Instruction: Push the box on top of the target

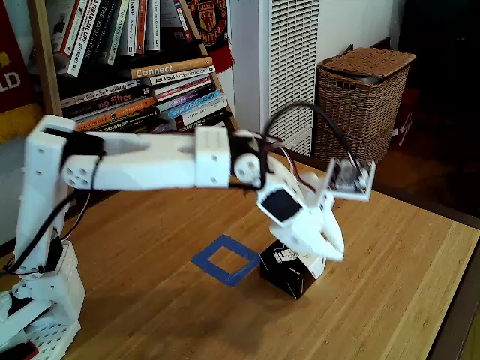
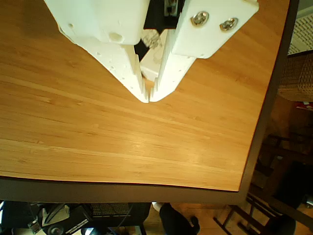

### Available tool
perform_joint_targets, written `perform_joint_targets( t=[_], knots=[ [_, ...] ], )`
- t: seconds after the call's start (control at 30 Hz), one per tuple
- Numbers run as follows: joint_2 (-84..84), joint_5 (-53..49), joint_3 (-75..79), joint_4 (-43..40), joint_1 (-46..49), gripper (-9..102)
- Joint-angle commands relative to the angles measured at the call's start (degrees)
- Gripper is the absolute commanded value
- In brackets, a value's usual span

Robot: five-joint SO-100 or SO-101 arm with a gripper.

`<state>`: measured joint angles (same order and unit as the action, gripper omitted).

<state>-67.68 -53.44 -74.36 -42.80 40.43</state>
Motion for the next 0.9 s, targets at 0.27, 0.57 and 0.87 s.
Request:
perform_joint_targets(
  t=[0.27,0.57,0.87],
  knots=[
    [5.7,-0.8,7.6,0.4,0.5,0],
    [9.2,-1.1,9.8,-1.2,-0.8,0],
    [11.7,-1.8,10.4,-2.5,-2.2,0]
  ],
)
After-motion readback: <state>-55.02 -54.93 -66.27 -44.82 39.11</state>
